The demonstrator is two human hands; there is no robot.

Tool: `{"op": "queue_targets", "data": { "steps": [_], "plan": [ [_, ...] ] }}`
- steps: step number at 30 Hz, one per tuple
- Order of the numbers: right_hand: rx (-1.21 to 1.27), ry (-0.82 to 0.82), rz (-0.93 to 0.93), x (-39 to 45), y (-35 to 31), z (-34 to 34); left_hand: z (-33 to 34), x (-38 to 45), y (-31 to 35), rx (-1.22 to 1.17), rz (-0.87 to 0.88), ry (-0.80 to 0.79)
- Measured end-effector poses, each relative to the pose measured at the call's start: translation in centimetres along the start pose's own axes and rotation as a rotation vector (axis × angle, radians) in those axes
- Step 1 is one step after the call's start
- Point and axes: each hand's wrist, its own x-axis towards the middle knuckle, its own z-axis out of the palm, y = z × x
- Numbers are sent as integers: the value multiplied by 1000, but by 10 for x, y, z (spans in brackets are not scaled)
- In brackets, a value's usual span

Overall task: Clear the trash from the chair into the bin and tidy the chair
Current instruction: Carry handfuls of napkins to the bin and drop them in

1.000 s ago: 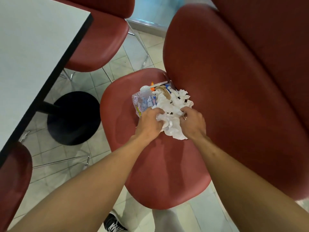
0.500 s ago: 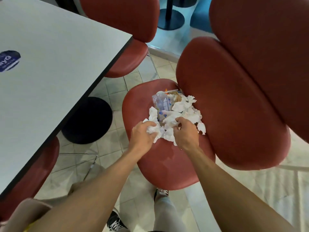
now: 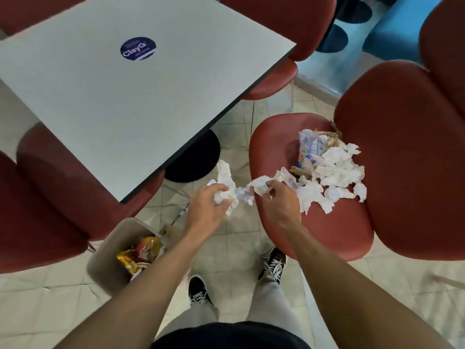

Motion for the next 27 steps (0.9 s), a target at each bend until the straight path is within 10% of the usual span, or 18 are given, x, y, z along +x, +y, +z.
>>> {"op": "queue_targets", "data": {
  "steps": [21,27],
  "plan": [
    [-137,-481,-325,-121,-151,191,-155,-99,-195,-29,-365,313],
    [-192,-611,-292,-139,-149,222,-150,-111,-234,-22,-407,192]
  ]
}}
